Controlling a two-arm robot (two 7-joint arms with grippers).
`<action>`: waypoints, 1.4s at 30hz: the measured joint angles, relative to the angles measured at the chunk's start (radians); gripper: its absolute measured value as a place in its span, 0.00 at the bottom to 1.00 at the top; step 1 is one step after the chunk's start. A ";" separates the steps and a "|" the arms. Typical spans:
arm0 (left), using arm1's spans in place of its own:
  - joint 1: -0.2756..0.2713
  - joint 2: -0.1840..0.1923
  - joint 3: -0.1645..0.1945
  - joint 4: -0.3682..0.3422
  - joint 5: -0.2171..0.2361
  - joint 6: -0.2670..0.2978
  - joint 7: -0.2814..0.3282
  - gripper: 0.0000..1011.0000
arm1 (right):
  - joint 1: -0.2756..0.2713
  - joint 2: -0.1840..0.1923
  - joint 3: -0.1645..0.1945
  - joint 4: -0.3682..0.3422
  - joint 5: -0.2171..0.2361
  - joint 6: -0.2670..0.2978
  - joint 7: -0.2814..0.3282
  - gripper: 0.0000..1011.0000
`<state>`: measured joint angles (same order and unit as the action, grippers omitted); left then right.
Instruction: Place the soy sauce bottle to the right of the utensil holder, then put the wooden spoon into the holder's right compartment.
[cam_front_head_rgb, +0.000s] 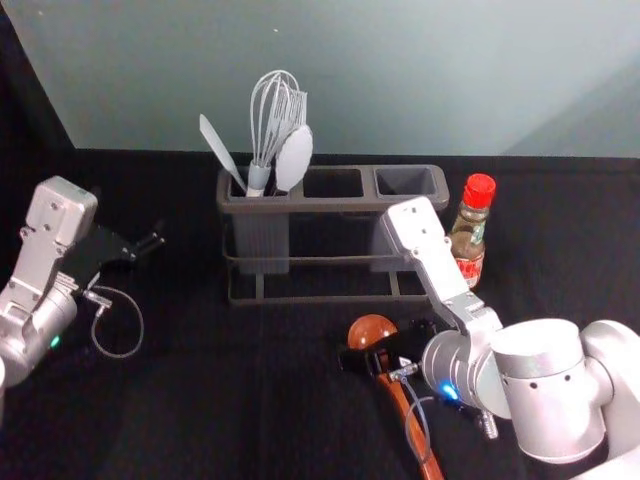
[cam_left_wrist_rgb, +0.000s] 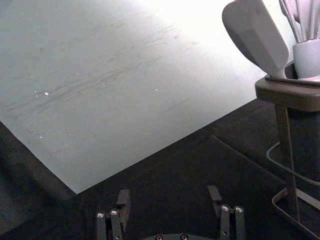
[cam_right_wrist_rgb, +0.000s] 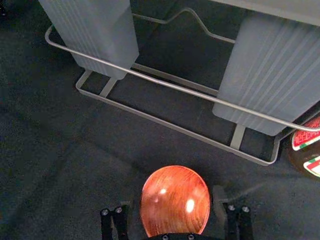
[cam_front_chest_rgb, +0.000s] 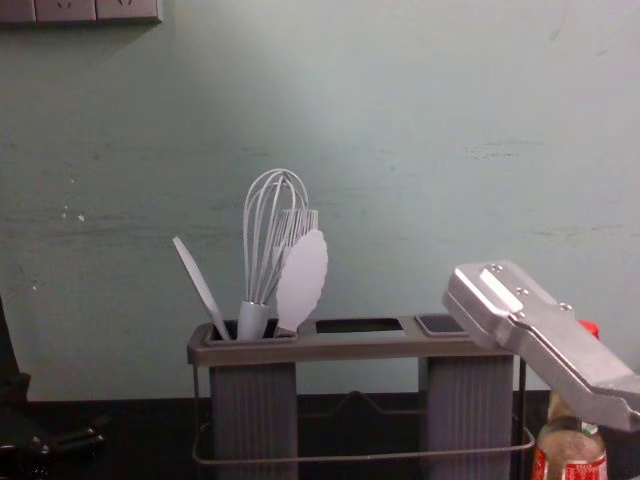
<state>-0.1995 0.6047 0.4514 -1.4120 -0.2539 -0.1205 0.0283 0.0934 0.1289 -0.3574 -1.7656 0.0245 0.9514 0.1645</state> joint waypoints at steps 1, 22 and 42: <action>0.000 0.000 0.000 0.000 0.000 0.000 0.000 1.00 | 0.002 -0.001 -0.001 0.002 -0.004 0.001 0.002 0.99; 0.000 0.000 0.000 0.000 0.000 0.000 0.000 1.00 | 0.005 -0.025 0.011 0.027 -0.048 0.001 0.028 0.99; 0.000 0.000 0.000 0.000 0.000 0.000 0.000 1.00 | -0.007 -0.035 0.032 0.017 -0.083 -0.007 0.061 0.83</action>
<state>-0.1995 0.6047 0.4514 -1.4120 -0.2538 -0.1205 0.0283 0.0864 0.0934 -0.3256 -1.7487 -0.0583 0.9449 0.2260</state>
